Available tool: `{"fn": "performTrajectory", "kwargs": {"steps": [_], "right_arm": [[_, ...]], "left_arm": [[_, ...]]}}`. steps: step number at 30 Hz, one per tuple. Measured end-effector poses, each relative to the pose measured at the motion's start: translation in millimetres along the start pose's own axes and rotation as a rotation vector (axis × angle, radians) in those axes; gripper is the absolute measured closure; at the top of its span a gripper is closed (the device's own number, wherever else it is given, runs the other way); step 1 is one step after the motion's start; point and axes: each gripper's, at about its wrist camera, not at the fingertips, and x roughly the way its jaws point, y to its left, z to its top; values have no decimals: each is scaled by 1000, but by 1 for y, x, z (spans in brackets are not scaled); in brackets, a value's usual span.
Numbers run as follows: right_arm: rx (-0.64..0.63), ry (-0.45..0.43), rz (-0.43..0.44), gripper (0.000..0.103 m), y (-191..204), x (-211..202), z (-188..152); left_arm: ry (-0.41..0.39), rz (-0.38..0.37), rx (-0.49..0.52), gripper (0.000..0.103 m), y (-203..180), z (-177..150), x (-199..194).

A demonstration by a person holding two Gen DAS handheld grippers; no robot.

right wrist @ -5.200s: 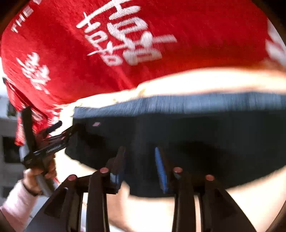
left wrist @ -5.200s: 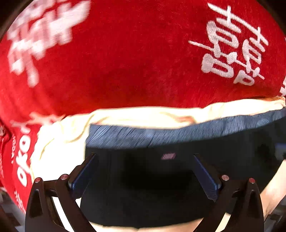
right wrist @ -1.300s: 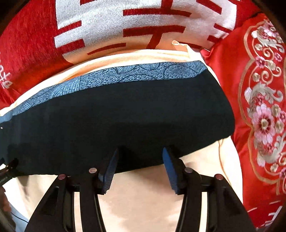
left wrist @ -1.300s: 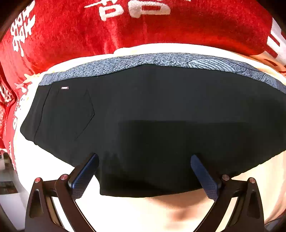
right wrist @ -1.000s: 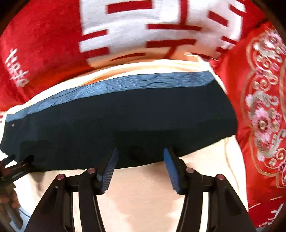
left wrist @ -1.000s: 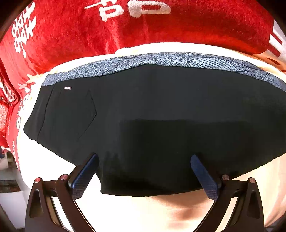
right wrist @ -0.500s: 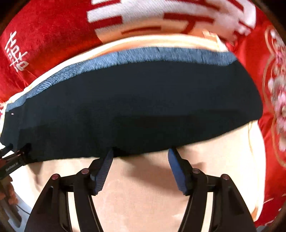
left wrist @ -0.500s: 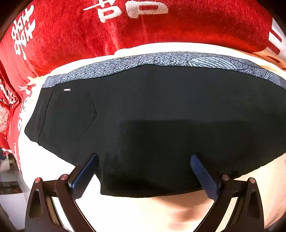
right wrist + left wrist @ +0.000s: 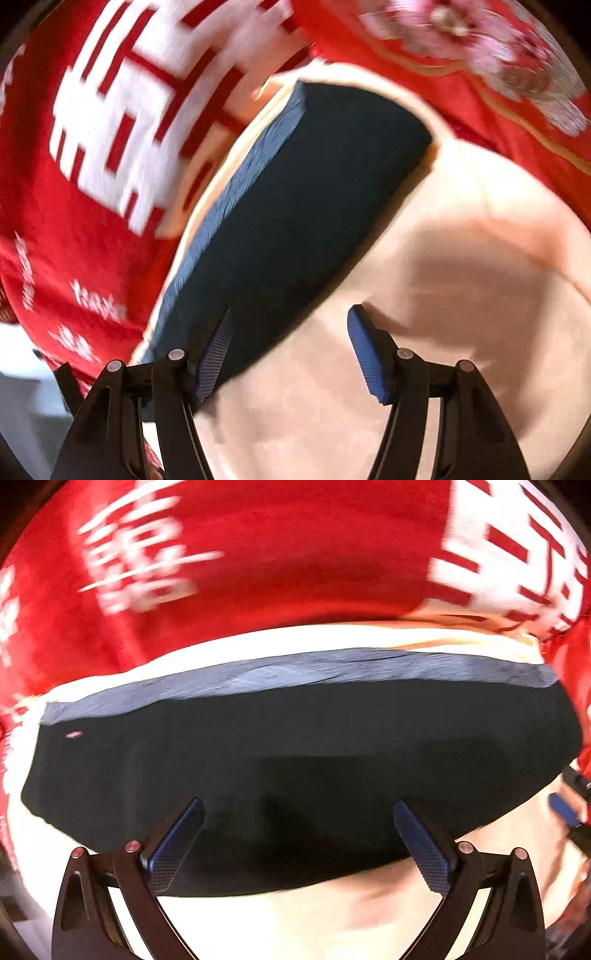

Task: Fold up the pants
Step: 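Grasp one end of the black trouser band with the right gripper, then lift the held end and fold it over onto the band, open right gripper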

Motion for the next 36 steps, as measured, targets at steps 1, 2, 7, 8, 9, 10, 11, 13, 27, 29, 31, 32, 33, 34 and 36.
{"fn": "performTrajectory", "kwargs": {"steps": [1,2,7,8,9,10,11,13,27,29,31,32,33,34,36], "right_arm": [[8,-7,13,35,-2,2,3],[22,-14,36,35,-7,0,9],[60,-77,118,36,-11,2,13],[59,-90,127,36,-10,1,15],[55,-104,137,35,-8,4,18],[51,-115,143,35,-5,10,20],[45,-130,153,34,-6,8,22],[36,-158,163,34,-3,12,27],[-132,-81,32,89,68,-16,41],[-191,-80,14,89,83,-18,37],[-261,-79,-14,89,99,-18,30],[-293,-80,-26,89,106,-19,27],[-318,-82,-31,89,113,-19,25],[-343,-83,-42,89,121,-19,22],[-393,-86,-62,89,134,-20,16]], "left_arm": [[2,-13,7,0,-12,4,6],[3,-22,14,0,-22,6,12],[29,-5,15,0,-44,1,42],[31,-12,3,0,-42,1,43],[32,-17,0,0,-41,0,43],[29,-17,7,0,-40,0,43],[26,-13,17,0,-40,0,42],[18,2,45,0,-43,0,42],[-5,-252,87,46,-70,7,18],[17,-276,47,46,-72,2,34],[-35,-245,97,46,-80,-7,30],[-44,-243,103,46,-81,-9,29],[-48,-252,99,46,-80,-10,29],[-50,-265,101,46,-77,-10,29],[-54,-270,121,46,-74,-12,27]]}}
